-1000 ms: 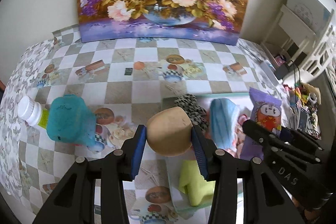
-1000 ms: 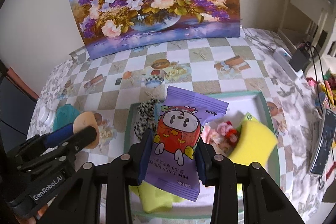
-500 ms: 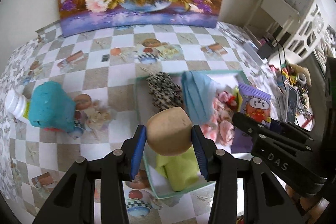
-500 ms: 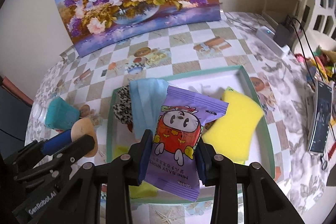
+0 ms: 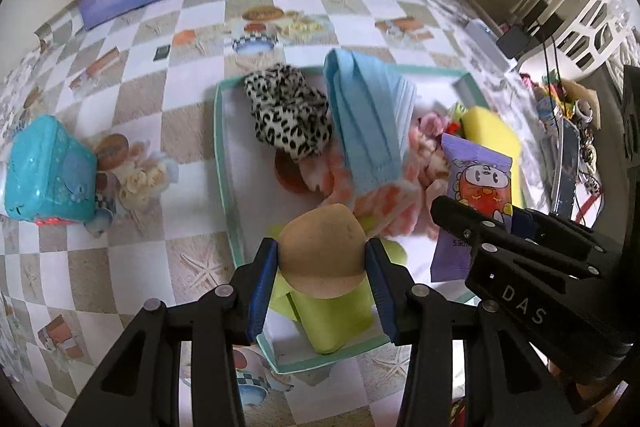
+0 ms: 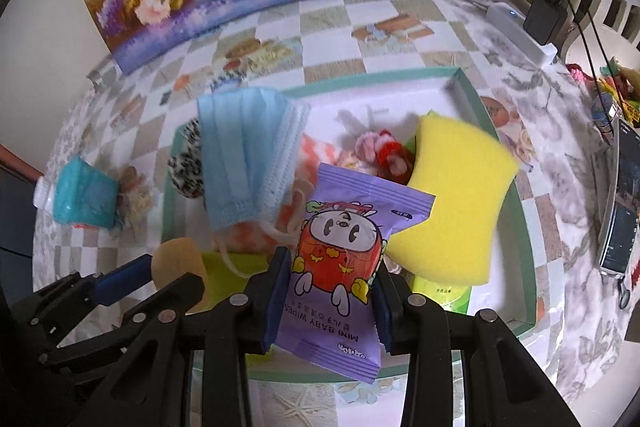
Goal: Organize soft objects
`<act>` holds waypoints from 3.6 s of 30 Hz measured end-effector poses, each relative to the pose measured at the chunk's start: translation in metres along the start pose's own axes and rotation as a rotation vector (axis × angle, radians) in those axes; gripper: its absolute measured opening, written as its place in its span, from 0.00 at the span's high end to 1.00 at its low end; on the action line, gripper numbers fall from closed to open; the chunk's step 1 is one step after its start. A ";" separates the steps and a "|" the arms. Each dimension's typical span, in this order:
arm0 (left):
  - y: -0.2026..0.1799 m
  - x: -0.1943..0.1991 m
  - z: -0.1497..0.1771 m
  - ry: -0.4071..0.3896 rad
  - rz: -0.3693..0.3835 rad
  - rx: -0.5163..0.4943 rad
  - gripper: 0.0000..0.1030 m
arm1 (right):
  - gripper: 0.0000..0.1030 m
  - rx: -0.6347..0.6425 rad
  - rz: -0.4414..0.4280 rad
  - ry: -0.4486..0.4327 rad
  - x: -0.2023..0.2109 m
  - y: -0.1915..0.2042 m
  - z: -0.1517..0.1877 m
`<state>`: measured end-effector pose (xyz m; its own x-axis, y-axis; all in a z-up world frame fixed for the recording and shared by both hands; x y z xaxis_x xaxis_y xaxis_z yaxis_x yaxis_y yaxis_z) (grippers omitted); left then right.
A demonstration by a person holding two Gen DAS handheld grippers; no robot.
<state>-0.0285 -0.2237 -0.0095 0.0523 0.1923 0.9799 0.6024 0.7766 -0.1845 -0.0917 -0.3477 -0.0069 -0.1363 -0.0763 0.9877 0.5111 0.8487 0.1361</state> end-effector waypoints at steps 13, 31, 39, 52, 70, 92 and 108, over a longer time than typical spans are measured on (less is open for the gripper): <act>-0.001 -0.018 -0.002 0.068 -0.011 -0.013 0.55 | 0.61 -0.004 0.014 0.029 -0.011 -0.003 -0.003; -0.007 -0.004 -0.001 0.035 -0.014 -0.038 0.44 | 0.51 -0.020 0.043 -0.032 0.004 -0.004 -0.003; -0.004 0.008 0.000 -0.003 -0.007 -0.032 0.37 | 0.51 -0.024 0.048 -0.069 0.014 -0.005 -0.004; 0.011 0.013 -0.003 -0.032 -0.027 0.017 0.27 | 0.41 -0.034 0.041 -0.083 0.017 -0.006 -0.005; 0.076 0.029 -0.007 -0.155 -0.145 0.252 0.07 | 0.04 -0.045 0.088 -0.089 0.011 -0.007 -0.005; 0.083 0.060 0.028 -0.266 -0.244 0.240 0.03 | 0.00 0.015 0.109 -0.149 0.025 0.019 0.021; 0.088 0.075 0.073 -0.297 -0.342 0.267 0.03 | 0.00 0.093 0.127 -0.182 0.034 0.047 0.044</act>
<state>-0.0294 -0.0975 0.0428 -0.3634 0.0330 0.9310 0.3194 0.9432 0.0912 -0.1100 -0.2873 0.0299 -0.2311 0.1230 0.9651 0.4545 0.8907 -0.0047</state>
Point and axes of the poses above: each gripper's, at about its wrist camera, not at the fingertips, and x roughly against the way its jaws point, y to its left, z to its underside, the point moved 1 cm from there along -x, roughly the way its jaws point, and after that the axes turned 11 degrees about y, right-handed, at the moved point
